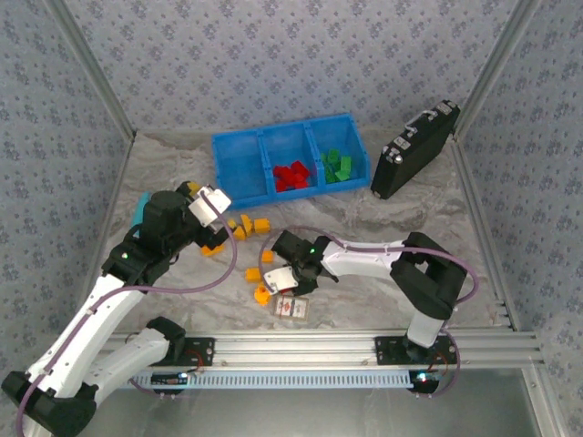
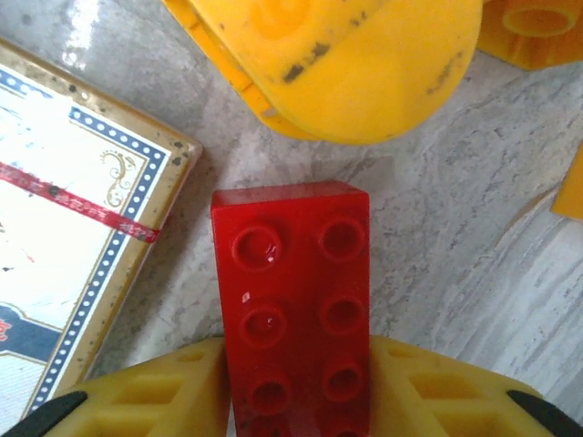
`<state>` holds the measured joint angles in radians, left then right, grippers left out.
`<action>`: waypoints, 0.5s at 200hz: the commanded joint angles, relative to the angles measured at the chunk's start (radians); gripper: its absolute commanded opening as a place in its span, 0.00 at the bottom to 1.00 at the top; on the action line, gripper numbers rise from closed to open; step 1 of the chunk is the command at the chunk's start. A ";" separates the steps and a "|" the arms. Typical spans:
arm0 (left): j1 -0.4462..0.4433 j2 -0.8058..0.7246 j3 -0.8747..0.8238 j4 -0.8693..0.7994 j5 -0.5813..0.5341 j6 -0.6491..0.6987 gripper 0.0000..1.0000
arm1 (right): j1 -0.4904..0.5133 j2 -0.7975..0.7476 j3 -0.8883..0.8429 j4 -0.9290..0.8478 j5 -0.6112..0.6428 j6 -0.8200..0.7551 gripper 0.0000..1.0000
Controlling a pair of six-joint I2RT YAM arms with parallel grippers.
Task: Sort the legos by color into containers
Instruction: Pick up the lego from the bottom-center of the table.
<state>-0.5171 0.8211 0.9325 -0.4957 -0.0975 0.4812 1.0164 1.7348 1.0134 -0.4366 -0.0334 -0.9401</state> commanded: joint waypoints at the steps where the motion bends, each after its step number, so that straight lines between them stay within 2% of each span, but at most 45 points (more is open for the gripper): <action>1: 0.009 0.001 -0.005 0.028 0.012 -0.010 1.00 | -0.010 0.016 0.012 -0.013 0.011 -0.012 0.36; 41: 0.019 0.004 -0.016 0.041 0.003 -0.028 1.00 | -0.051 -0.009 0.029 -0.005 0.035 0.005 0.29; 100: 0.038 -0.007 -0.053 0.075 0.007 -0.061 1.00 | -0.199 -0.059 0.113 0.079 0.040 0.061 0.22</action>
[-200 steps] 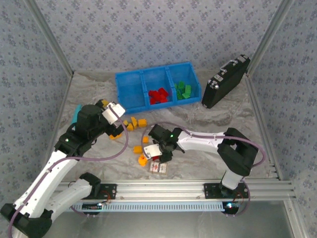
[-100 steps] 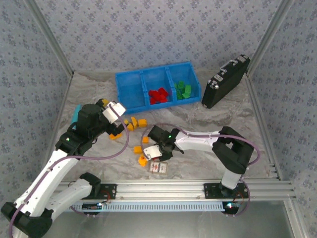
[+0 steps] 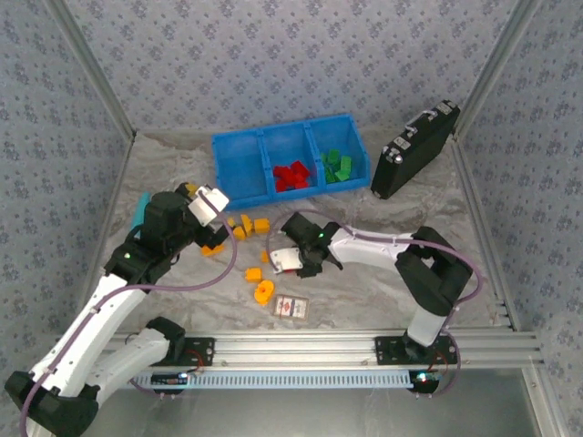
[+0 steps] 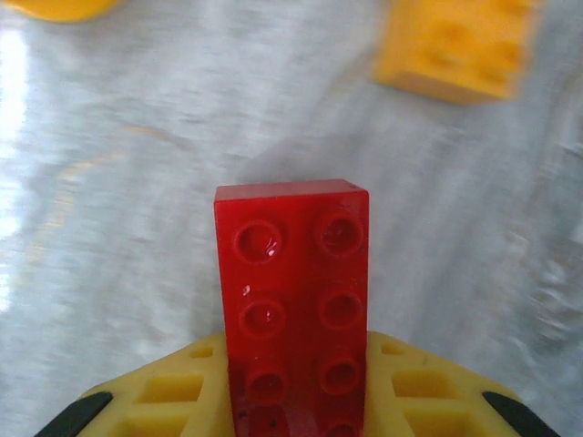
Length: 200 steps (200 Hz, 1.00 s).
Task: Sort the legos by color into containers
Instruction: Pick up the lego from the bottom-center of the table, then place the lego in the container.
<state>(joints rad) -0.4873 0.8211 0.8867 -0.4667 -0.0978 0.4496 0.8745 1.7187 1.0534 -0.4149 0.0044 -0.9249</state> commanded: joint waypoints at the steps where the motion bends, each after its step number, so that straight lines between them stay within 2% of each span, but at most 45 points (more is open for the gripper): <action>1: 0.009 -0.007 -0.007 0.046 0.007 -0.029 1.00 | -0.061 -0.042 0.076 0.059 0.002 0.047 0.21; 28: 0.010 0.001 -0.004 0.047 0.006 -0.024 1.00 | -0.132 -0.015 0.147 0.175 0.042 0.091 0.21; 43: 0.010 0.004 -0.003 0.044 0.006 -0.022 1.00 | -0.164 0.031 0.219 0.228 0.108 0.105 0.21; 79: 0.011 0.005 0.010 0.013 0.024 -0.033 1.00 | -0.229 0.184 0.397 0.226 0.269 0.128 0.20; 110: 0.013 0.029 0.008 -0.002 0.029 -0.081 1.00 | -0.277 0.302 0.547 0.205 0.290 0.186 0.20; 142: 0.013 0.137 0.047 -0.029 0.038 -0.187 1.00 | -0.291 0.404 0.661 0.202 0.283 0.212 0.23; 171: 0.012 0.195 0.027 0.080 0.077 -0.302 1.00 | -0.295 0.477 0.755 0.179 0.265 0.231 0.29; 184: 0.012 0.215 0.002 0.155 0.106 -0.353 1.00 | -0.297 0.498 0.786 0.169 0.255 0.239 0.36; 200: 0.012 0.273 0.024 0.156 0.142 -0.416 1.00 | -0.299 0.508 0.808 0.160 0.255 0.257 0.44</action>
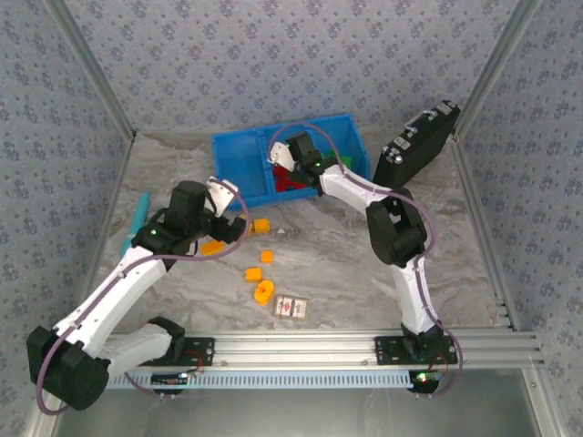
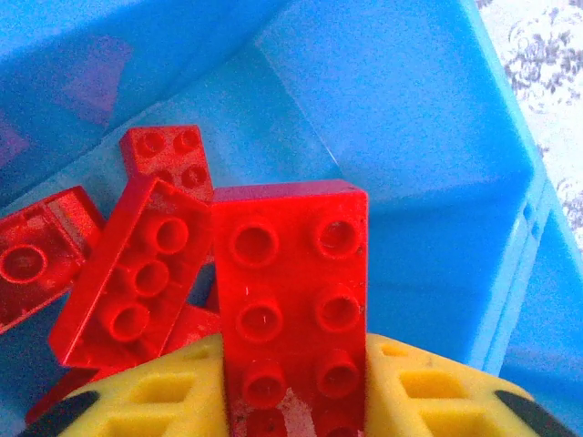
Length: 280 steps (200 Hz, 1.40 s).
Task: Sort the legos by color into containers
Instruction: Place the lego in the container, then pick up the lego from the center of the table.
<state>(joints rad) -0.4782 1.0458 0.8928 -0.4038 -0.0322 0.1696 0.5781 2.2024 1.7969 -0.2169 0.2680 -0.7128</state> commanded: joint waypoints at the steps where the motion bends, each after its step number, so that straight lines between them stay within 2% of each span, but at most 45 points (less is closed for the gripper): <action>1: 0.003 0.053 0.019 0.092 0.079 -0.138 1.00 | -0.002 0.025 0.065 -0.039 -0.008 0.045 0.45; 11: 0.000 0.091 0.040 0.079 0.082 -0.193 1.00 | -0.001 0.020 0.060 -0.030 -0.009 0.049 0.54; 29: -0.002 0.139 0.059 0.081 0.076 -0.292 1.00 | 0.001 0.002 0.031 0.000 -0.007 0.051 0.61; 46: -0.012 0.177 0.073 0.081 0.054 -0.361 1.00 | 0.000 -0.017 0.010 0.017 -0.014 0.056 0.64; 79: -0.069 0.272 0.127 0.051 0.022 -0.409 1.00 | 0.003 -0.071 -0.028 0.056 -0.023 0.079 0.67; 102: -0.092 0.341 0.139 0.050 0.010 -0.466 0.91 | 0.002 -0.139 -0.082 0.122 0.009 0.117 0.70; 123: -0.101 0.397 0.149 0.043 -0.010 -0.509 0.83 | -0.001 -0.232 -0.134 0.135 -0.012 0.178 0.74; 129: -0.105 0.412 0.152 0.041 -0.017 -0.519 0.82 | -0.002 -0.261 -0.152 0.138 -0.025 0.199 0.77; 135: -0.108 0.427 0.153 0.041 -0.018 -0.527 0.80 | -0.002 -0.297 -0.170 0.138 -0.037 0.218 0.98; 138: -0.110 0.434 0.154 0.041 -0.018 -0.530 0.80 | -0.002 -0.313 -0.180 0.140 -0.038 0.229 1.00; 144: -0.114 0.449 0.156 0.041 -0.018 -0.537 0.79 | -0.001 -0.345 -0.203 0.155 -0.007 0.258 1.00; 158: -0.128 0.480 0.164 0.043 -0.023 -0.552 0.77 | 0.002 -0.414 -0.266 0.239 0.156 0.368 1.00; 167: -0.139 0.500 0.171 0.043 -0.029 -0.556 0.76 | -0.004 -0.454 -0.282 0.232 0.196 0.440 1.00; 200: -0.173 0.565 0.211 0.036 -0.065 -0.560 0.75 | -0.055 -0.560 -0.276 0.006 0.077 0.639 1.00; 239: -0.175 0.638 0.234 0.047 -0.087 -0.542 0.75 | -0.061 -0.812 -0.591 0.255 -0.032 0.688 1.00; 280: -0.175 0.677 0.235 0.056 -0.146 -0.533 0.75 | -0.068 -0.913 -0.596 0.083 -0.043 0.777 1.00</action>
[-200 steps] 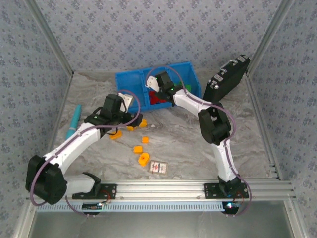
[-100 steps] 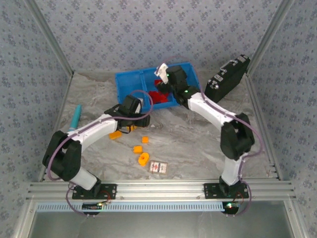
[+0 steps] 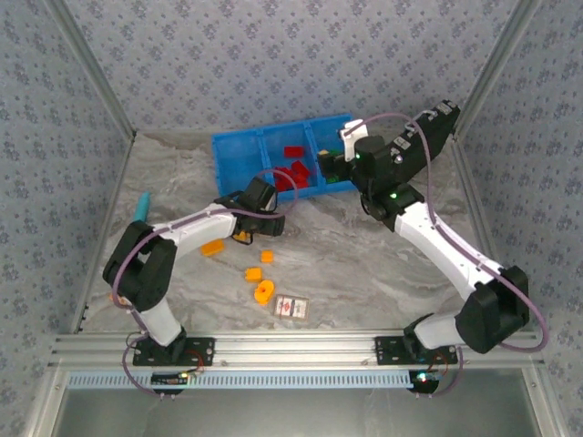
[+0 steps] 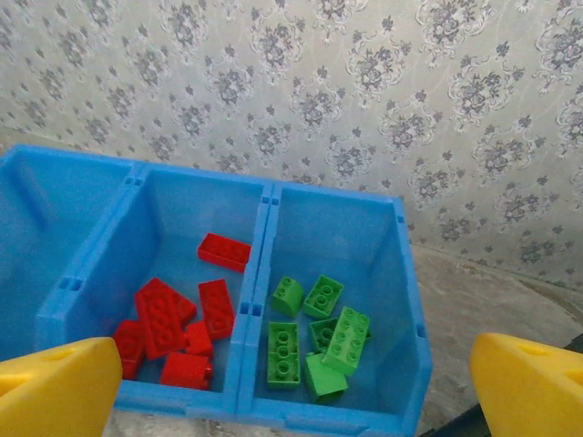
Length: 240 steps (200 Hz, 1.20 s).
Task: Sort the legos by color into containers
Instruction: Pick up the lego from the center of the table.
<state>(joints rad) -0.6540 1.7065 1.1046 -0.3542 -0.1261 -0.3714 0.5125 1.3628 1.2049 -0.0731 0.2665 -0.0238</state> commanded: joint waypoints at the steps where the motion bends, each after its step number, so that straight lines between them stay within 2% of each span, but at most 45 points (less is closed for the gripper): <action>1: 0.001 0.018 0.023 0.006 -0.052 0.008 0.75 | -0.003 -0.076 -0.021 -0.060 -0.047 0.090 1.00; 33: 0.001 0.049 0.028 0.009 -0.056 0.007 0.75 | -0.017 -0.183 -0.143 -0.066 -0.180 0.116 1.00; 82: 0.001 0.093 0.039 0.026 -0.064 -0.005 0.74 | -0.037 -0.262 -0.199 -0.146 -0.175 0.162 1.00; 121: 0.001 0.135 0.072 0.019 -0.043 -0.014 0.62 | -0.054 -0.266 -0.194 -0.190 -0.159 0.167 1.00; 240: 0.001 0.182 0.079 -0.018 -0.047 -0.015 0.38 | -0.096 -0.246 -0.196 -0.221 -0.161 0.167 1.00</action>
<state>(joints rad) -0.6548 1.8496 1.1732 -0.3363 -0.1738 -0.3870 0.4255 1.1133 1.0111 -0.2665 0.1074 0.1246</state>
